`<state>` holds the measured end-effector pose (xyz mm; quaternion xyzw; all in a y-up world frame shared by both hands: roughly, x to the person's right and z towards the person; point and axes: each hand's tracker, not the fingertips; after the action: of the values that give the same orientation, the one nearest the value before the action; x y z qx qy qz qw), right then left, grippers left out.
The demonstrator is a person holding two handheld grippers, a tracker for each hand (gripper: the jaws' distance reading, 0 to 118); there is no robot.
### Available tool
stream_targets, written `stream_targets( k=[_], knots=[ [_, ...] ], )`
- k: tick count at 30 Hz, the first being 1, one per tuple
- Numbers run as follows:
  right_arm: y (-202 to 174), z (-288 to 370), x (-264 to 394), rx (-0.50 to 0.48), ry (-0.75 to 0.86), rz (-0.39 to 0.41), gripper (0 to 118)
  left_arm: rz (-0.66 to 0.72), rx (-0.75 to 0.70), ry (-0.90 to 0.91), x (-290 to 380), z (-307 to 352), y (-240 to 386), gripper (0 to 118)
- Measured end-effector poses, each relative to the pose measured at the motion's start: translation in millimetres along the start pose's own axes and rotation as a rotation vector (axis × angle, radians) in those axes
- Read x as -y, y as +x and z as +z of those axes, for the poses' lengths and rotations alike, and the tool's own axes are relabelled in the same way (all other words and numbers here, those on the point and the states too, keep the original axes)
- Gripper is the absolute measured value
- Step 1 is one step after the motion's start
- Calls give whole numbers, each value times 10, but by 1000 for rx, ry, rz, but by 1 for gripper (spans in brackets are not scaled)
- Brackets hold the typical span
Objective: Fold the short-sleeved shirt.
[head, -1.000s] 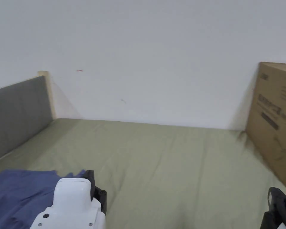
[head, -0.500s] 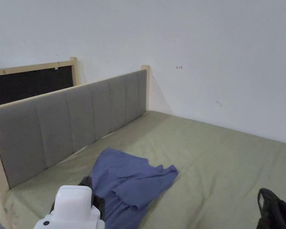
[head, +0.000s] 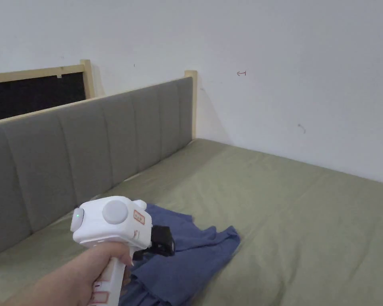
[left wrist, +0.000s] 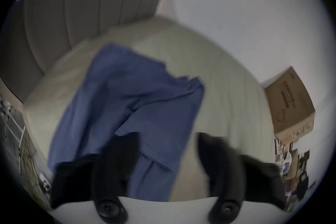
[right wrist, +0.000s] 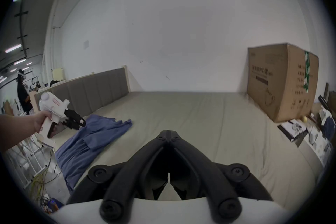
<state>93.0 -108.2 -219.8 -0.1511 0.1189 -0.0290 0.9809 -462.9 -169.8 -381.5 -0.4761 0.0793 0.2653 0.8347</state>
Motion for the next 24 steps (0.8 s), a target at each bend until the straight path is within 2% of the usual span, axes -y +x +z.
stream_targets(
  k=[1,2,6,8,10,11,18,19,20,21,22,23,24],
  knots=[
    [41,-64,33,9,-9,-1,0,14,-76,-9,-47,-244,-36,99],
    [74,-133,73,17,-22,-2,0,10,-136,-19,-110,-436,-69,113],
    [158,-322,196,33,-78,-13,0,-82,-252,25,-158,-899,-149,114],
    [176,-398,254,28,-115,-19,0,-107,-280,-80,-196,-1099,-232,114],
    [166,-443,316,22,-135,-21,0,-76,-289,-192,-185,-1310,-340,116],
    [157,-460,352,18,-141,-20,0,-68,-258,-251,-191,-1435,-397,118],
    [127,-473,477,-20,-190,-51,0,-112,-272,-120,-46,-1281,-324,118],
    [129,-459,476,-19,-193,-52,0,-113,-273,-126,-56,-1262,-313,115],
    [137,-441,466,-17,-196,-53,0,-110,-282,-130,-58,-1245,-289,107],
    [153,-420,447,-15,-200,-54,0,-97,-294,-115,-59,-1236,-269,96],
    [170,-387,426,-13,-203,-57,0,-99,-292,-104,-52,-1192,-232,77],
    [195,-345,402,-10,-199,-63,0,-108,-281,-85,-40,-1128,-182,77],
    [215,-304,380,-7,-191,-70,0,-117,-276,-63,-25,-1067,-135,70]
  ],
)
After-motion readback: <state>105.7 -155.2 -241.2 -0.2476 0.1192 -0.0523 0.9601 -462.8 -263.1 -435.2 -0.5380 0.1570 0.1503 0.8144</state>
